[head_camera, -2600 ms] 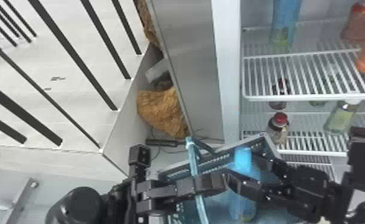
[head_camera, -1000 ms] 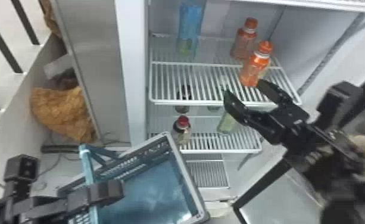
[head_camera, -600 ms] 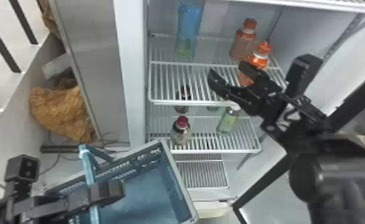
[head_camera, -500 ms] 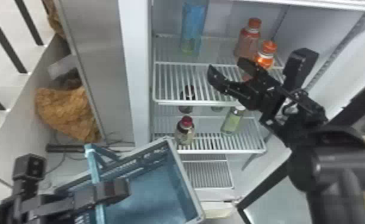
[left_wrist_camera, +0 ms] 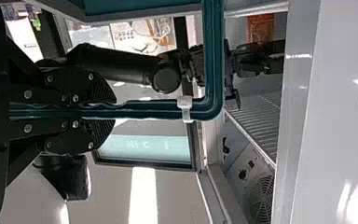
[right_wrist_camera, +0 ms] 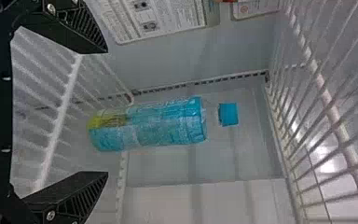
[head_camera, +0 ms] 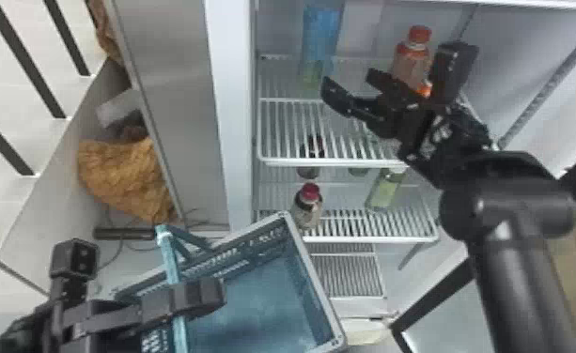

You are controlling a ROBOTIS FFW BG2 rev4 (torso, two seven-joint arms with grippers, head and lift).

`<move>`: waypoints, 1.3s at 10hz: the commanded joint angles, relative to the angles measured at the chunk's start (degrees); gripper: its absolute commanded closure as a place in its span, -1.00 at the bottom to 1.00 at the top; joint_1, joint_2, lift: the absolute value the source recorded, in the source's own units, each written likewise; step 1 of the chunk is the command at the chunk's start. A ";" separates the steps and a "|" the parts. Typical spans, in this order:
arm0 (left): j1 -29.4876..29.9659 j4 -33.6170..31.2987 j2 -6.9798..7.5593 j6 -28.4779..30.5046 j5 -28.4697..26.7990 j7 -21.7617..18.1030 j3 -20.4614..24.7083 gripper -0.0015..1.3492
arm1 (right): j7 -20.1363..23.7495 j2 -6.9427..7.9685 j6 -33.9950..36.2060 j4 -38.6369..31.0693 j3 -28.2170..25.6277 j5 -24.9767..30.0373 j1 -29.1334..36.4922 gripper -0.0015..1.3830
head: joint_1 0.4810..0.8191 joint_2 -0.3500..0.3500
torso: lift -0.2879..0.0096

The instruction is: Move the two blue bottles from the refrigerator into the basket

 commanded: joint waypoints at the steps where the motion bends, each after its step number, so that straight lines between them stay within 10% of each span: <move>1: -0.75 0.33 0.00 0.00 0.12 0.00 -0.40 0.78 | -0.31 0.00 -0.73 4.24 1.82 -1.08 -4.14 -0.86 | 0.27 -0.16 | 0.87; 11: -2.58 1.87 0.26 -0.70 0.92 0.18 -1.66 0.78 | -2.95 -0.35 -0.59 22.66 7.42 -2.22 -20.73 -0.78 | 0.27 -0.06 | 0.87; 13: -2.58 1.87 0.35 -0.84 1.04 0.18 -1.66 0.78 | -3.48 -0.44 1.80 23.36 7.08 -1.99 -20.87 0.16 | 0.27 -0.07 | 0.87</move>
